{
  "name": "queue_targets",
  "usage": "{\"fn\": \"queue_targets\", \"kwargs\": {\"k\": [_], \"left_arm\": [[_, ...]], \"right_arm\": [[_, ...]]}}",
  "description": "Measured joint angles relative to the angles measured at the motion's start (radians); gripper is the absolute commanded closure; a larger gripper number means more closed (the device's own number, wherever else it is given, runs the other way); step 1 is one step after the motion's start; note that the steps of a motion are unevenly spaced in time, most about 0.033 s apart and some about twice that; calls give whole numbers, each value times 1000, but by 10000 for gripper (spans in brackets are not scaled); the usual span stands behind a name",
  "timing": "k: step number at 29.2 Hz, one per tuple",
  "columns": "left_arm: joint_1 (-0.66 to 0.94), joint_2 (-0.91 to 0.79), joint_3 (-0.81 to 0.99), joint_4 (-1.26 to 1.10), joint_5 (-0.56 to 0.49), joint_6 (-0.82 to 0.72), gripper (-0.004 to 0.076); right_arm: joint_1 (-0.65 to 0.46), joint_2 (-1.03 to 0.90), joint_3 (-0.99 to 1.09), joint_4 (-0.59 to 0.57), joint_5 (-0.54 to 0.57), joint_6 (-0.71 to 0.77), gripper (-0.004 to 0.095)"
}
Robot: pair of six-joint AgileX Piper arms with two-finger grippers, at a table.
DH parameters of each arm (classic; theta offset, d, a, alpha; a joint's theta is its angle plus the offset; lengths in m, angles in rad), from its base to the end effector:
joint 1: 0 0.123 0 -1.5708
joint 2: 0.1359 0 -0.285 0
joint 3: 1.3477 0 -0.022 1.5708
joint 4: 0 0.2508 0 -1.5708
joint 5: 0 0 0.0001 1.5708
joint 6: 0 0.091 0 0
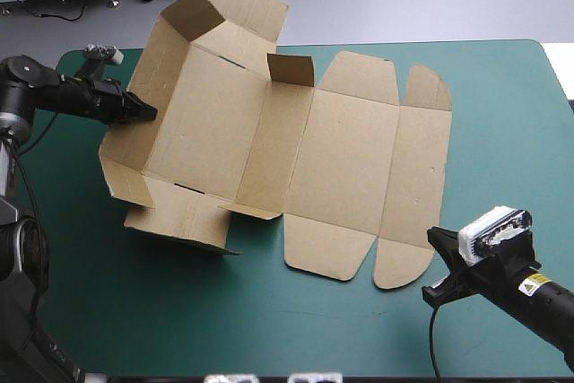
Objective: Fold the box
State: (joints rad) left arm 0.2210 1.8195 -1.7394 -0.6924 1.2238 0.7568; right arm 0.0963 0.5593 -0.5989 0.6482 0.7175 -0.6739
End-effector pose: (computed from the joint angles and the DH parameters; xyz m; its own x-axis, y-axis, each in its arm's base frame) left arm 0.3914 0.0319 0.3453 -0.7440 0.2127 -0.6335 0.4766 0.8334 -0.2798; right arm 0.0972 0.0457 0.3204 -0.3871 -0.1801 -0.9043 -0.5045 0.8623 0.0443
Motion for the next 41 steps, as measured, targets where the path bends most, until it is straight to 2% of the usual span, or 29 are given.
{"fn": "queue_targets", "kwargs": {"k": [4,8,14,26,30,34,37,41], "left_arm": [[-62,-25,-110,37,11,-3,723],[-193,-55,-162,164,8,17,723],[-427,-104,-169,461,9,58,723],[-732,-216,-151,678,11,147,724],[-823,-253,-41,773,-67,116,724],[-896,-285,128,856,-181,74,724],[-954,-321,263,905,-304,58,724],[-981,-392,413,977,-467,15,724]], "right_arm": [[0,0,0,16,-20,2,928],[0,0,-16,17,-25,2,928],[0,5,-87,-15,-70,11,928],[0,154,-275,-99,-95,44,928],[0,193,-367,-147,-107,56,928],[0,256,-466,-217,-64,105,928],[0,309,-522,-284,3,154,928],[0,394,-549,-316,55,180,928]]}}
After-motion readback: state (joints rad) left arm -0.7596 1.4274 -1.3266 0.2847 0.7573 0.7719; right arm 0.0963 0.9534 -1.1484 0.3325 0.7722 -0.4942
